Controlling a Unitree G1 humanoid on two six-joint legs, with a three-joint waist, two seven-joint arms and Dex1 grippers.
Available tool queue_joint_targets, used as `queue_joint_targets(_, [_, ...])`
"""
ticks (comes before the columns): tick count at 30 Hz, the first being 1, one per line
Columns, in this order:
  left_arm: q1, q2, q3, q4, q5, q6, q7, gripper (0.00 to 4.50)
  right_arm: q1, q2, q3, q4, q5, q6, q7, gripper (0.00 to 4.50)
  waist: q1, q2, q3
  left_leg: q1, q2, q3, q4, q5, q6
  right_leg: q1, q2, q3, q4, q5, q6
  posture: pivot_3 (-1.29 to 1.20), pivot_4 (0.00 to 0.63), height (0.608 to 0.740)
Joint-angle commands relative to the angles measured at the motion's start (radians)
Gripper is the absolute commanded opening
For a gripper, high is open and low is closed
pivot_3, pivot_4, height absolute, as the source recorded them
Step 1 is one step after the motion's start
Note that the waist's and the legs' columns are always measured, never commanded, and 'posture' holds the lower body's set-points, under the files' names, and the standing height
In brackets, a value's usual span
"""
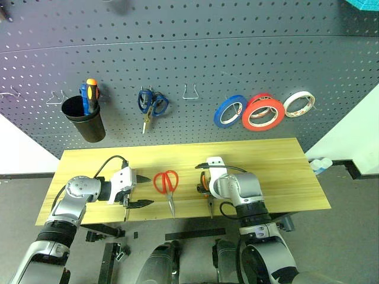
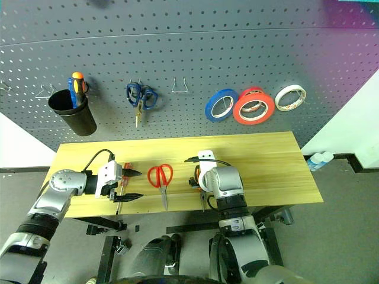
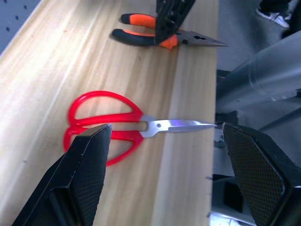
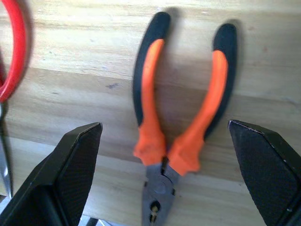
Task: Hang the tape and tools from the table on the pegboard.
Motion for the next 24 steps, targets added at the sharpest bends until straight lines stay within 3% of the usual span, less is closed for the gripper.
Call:
queue_joint_targets(1, [-0.009,0.004,0.006,0.005,0.003,-0.022,-0.002,3.96,-0.020,0.016,0.006,0.025,0.006,-0.022,-0.015,4.48,-0.001,0.000,0.000,0.000,0.000,0.000,0.000,0.000,0.000,0.000,0.000,0.000,0.000,0.000,0.000,-0.13,0.189,0.733])
queue_joint_targets(15, [-0.019,-0.008,0.005,0.001,0.000,-0.019,0.011,3.96,-0.057,0.026,-0.034,0.167,0.004,-0.078,-0.120,4.48,-0.016,0.000,0.000,0.000,0.000,0.000,0.000,0.001,-0.001,0.000,0.000,0.000,0.000,0.000,0.000,-0.13,0.186,0.733])
queue_joint_targets(24, [-0.025,-0.014,0.005,0.004,0.001,-0.018,0.019,3.96,-0.074,0.025,0.016,0.210,0.000,-0.074,-0.120,4.48,-0.021,-0.001,0.000,0.000,0.000,0.000,0.000,0.001,-0.001,0.000,0.000,0.000,0.001,0.000,0.000,-0.13,0.180,0.733])
